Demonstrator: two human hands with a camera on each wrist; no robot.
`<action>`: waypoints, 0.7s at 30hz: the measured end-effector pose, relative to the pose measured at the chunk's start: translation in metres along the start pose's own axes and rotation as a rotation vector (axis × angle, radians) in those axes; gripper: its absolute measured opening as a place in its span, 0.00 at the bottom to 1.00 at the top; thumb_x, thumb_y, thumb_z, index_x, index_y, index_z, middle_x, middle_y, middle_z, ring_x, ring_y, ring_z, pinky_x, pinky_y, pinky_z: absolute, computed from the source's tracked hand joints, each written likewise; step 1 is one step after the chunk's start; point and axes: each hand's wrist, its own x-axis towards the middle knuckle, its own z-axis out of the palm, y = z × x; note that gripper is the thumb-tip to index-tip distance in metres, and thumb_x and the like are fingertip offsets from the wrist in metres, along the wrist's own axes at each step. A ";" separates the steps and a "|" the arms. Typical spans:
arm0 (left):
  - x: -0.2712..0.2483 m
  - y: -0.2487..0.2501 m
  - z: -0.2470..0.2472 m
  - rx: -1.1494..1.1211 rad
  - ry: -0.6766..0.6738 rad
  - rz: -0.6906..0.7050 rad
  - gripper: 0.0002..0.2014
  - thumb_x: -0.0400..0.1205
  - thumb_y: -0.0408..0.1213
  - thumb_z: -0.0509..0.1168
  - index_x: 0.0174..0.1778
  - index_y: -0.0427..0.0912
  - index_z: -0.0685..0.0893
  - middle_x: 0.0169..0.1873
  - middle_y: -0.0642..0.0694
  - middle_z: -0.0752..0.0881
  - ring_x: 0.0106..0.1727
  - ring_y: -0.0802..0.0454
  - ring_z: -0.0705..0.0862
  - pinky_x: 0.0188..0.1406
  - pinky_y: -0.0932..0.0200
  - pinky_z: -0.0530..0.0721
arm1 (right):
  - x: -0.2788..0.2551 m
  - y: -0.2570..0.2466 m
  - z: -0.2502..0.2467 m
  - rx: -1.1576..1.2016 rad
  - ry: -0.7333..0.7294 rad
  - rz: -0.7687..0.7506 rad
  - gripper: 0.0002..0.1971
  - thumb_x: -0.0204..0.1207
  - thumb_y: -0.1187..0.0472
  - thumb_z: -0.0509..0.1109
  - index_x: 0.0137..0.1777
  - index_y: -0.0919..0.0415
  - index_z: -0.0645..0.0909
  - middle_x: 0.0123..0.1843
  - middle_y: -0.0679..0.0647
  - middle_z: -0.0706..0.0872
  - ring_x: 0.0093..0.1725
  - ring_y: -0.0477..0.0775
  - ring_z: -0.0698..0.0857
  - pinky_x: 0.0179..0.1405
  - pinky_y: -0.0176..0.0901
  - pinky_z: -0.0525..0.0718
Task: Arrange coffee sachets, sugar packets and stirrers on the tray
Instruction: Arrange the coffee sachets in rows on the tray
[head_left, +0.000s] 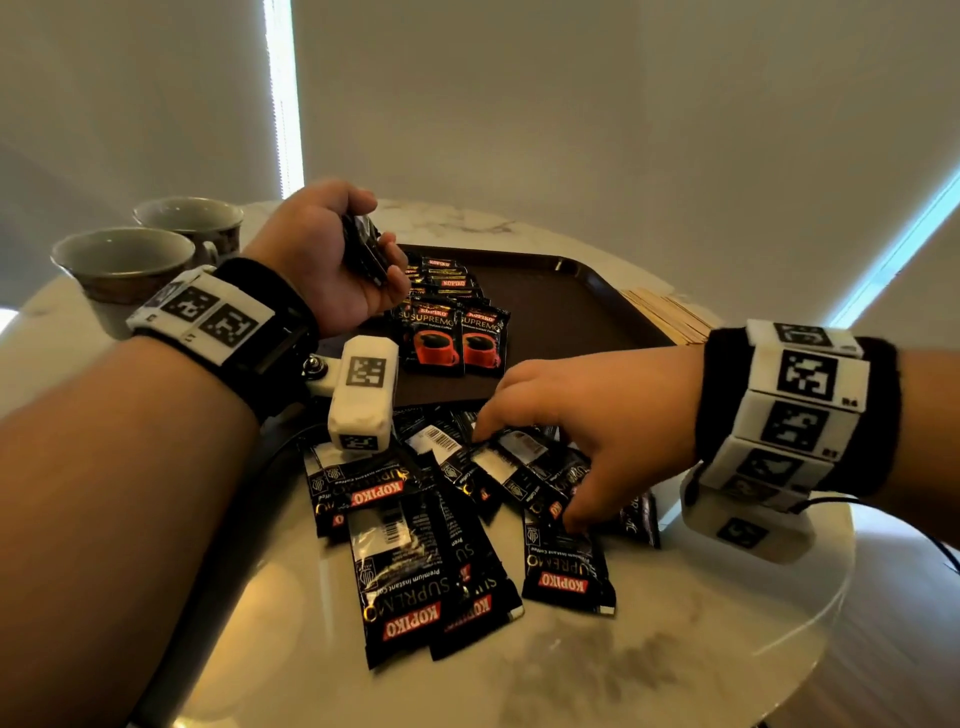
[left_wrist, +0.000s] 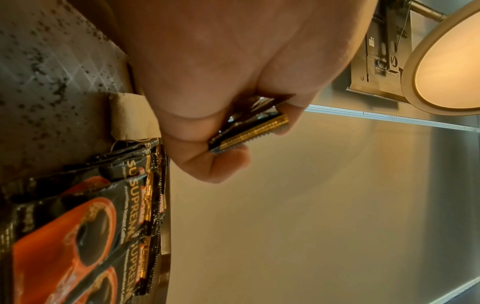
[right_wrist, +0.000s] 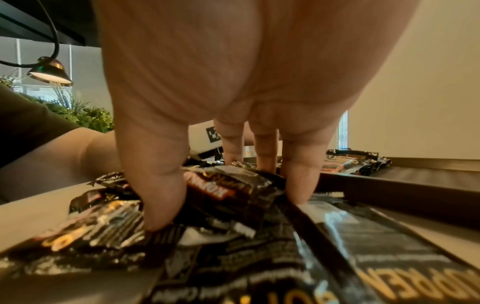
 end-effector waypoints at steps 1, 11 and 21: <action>-0.002 0.000 0.000 0.005 -0.002 0.004 0.07 0.85 0.38 0.57 0.57 0.46 0.76 0.41 0.45 0.76 0.37 0.51 0.78 0.31 0.57 0.80 | -0.003 -0.002 -0.002 0.048 0.035 0.032 0.44 0.63 0.40 0.84 0.77 0.32 0.66 0.72 0.38 0.68 0.68 0.42 0.75 0.63 0.41 0.84; -0.016 -0.008 0.015 0.149 -0.129 0.019 0.13 0.89 0.41 0.58 0.67 0.45 0.80 0.46 0.39 0.85 0.39 0.47 0.88 0.36 0.54 0.88 | -0.003 0.011 -0.054 0.489 0.565 0.165 0.38 0.63 0.51 0.86 0.73 0.43 0.74 0.58 0.42 0.84 0.54 0.44 0.87 0.53 0.39 0.88; -0.023 -0.014 0.017 0.245 -0.453 -0.042 0.31 0.88 0.62 0.50 0.69 0.41 0.83 0.55 0.39 0.91 0.56 0.39 0.91 0.54 0.49 0.91 | 0.052 0.005 -0.087 0.373 0.736 0.223 0.35 0.64 0.45 0.85 0.72 0.45 0.77 0.54 0.41 0.88 0.36 0.34 0.87 0.35 0.29 0.84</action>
